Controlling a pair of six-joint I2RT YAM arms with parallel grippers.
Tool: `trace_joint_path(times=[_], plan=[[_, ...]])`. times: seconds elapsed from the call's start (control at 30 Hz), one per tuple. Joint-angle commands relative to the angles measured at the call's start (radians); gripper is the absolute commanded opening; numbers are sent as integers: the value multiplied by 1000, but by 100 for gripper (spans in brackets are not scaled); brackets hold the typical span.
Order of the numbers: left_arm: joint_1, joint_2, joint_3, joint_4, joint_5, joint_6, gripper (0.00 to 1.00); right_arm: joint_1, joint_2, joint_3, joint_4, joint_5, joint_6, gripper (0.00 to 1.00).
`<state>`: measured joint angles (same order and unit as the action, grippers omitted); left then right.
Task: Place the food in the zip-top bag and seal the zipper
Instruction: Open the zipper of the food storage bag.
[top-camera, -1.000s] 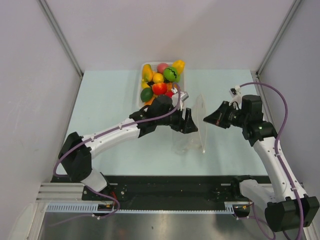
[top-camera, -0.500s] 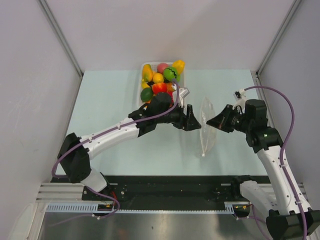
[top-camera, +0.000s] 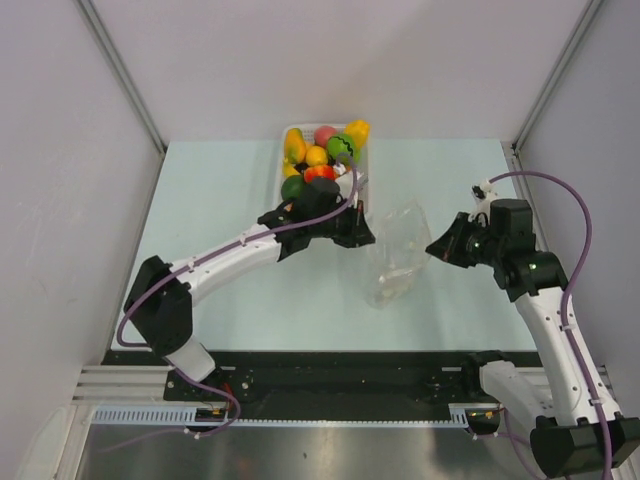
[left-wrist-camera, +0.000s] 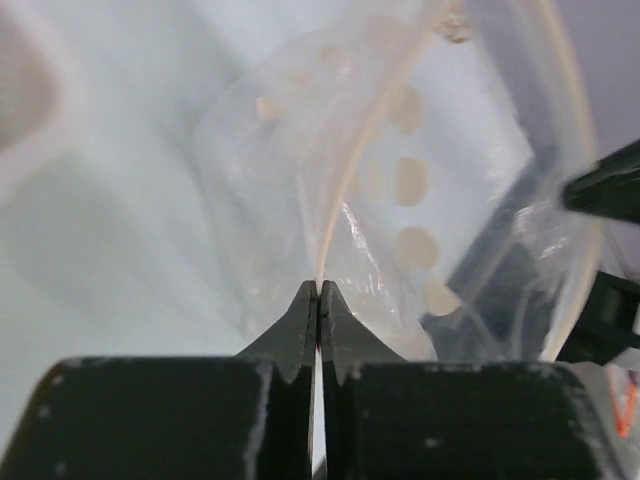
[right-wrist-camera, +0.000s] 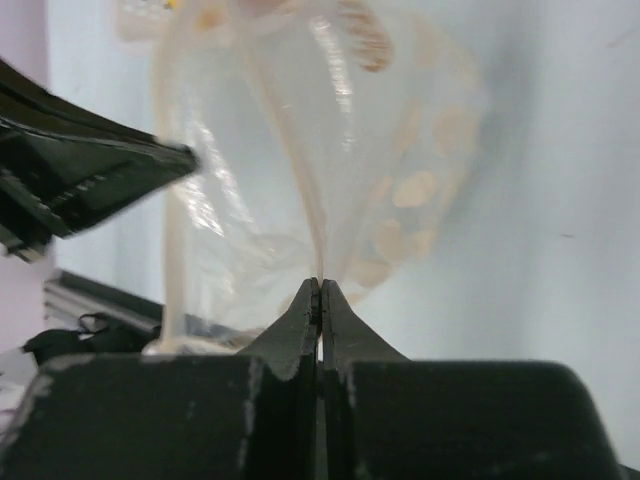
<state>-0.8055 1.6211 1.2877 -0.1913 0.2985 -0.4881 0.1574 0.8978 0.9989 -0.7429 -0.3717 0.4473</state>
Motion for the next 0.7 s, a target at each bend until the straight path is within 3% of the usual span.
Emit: trace_joint_path(times=[0.0, 0.17, 0.3, 0.37, 0.47, 0.5, 0.57, 0.6, 0.67], plan=[[77, -93, -33, -54, -64, 137, 0, -84, -4, 98, -144, 112, -208, 0], [88, -60, -21, -150, -236, 287, 1, -150, 16, 121, -237, 65, -280, 0], [83, 26, 51, -218, -96, 299, 5, -144, 45, 95, -220, -24, -239, 0], [81, 49, 73, -215, 5, 283, 11, -131, 62, 92, -204, -68, -207, 0], [81, 49, 93, -180, 103, 286, 30, -110, 73, 104, -196, -87, -190, 0], [83, 36, 105, -175, 119, 296, 44, -108, 73, 110, -199, -87, -185, 0], [98, 16, 120, -166, 154, 316, 56, -107, 73, 133, -213, -88, -182, 0], [107, 4, 121, -152, 162, 318, 70, -107, 75, 139, -216, -90, -173, 0], [141, -47, 121, -109, 172, 315, 82, -104, 76, 153, -222, -90, -159, 0]])
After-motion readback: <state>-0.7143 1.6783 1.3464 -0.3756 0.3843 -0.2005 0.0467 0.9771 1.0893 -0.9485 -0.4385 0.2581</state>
